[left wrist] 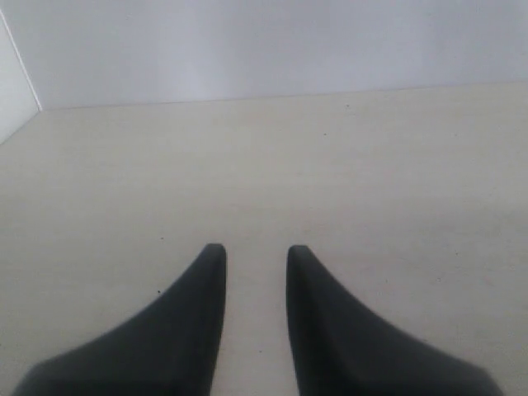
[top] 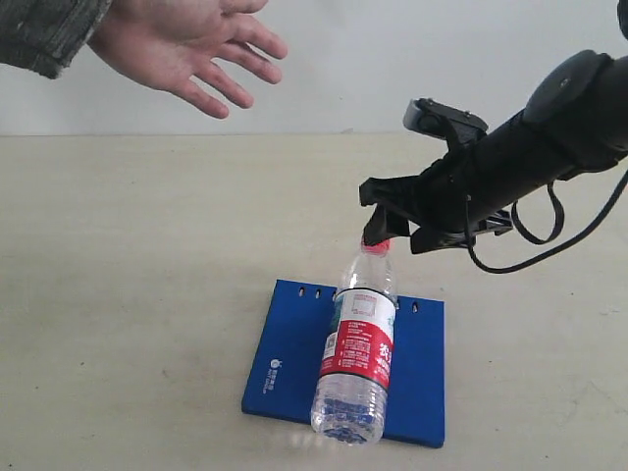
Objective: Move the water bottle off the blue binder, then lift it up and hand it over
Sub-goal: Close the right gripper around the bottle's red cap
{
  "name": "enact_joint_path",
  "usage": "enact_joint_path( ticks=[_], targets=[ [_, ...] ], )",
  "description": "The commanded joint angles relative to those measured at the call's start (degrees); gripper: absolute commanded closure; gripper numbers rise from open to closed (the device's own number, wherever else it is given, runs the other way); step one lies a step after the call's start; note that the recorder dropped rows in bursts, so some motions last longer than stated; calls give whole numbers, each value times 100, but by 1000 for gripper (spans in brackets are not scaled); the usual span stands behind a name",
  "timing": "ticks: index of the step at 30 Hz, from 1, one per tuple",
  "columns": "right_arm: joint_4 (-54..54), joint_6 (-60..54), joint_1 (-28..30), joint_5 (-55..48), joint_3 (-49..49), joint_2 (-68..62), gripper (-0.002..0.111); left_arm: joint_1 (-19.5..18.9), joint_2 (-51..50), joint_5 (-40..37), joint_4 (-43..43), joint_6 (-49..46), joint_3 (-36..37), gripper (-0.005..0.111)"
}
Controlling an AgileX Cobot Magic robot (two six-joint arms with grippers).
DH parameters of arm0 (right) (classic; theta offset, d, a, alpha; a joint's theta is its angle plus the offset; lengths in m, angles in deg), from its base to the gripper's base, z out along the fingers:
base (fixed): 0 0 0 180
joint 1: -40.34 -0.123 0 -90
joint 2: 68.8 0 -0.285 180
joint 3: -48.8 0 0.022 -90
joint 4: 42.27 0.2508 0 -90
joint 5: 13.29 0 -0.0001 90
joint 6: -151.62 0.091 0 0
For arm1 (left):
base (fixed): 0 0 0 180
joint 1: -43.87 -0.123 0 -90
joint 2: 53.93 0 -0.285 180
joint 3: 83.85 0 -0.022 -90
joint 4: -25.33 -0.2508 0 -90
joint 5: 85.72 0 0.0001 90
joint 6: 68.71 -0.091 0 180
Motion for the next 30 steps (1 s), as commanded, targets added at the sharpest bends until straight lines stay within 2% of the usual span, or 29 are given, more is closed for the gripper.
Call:
enact_joint_path(
  ticks=[1,6,13,21,27,29,30],
  targets=[
    [1191,-941,44,-43,-100,14,52,24,-23,81,-33,-22,-23,81],
    [1997,-1161,120,102,-100,-98,52,24,-23,81,-33,-22,-23,81],
    [2276,-1077,499,-396,-100,-755,52,24,-23,81,-33,-22,-23,81],
    [2946,-1793,498,-359,-118,-1023,52,24,-23,81,-33,-22,-23,81],
    [3211,-2070,498,-979,-440,-1417,52,24,-23,81,-33,-22,-23,81],
    [3221,-2238,498,-980,-499,-1423,60,24,-23,81,-33,-22,-23,81],
    [3221,-2251,498,-978,-499,-1410,72,24,-23,81,-33,-22,-23,81]
  ],
)
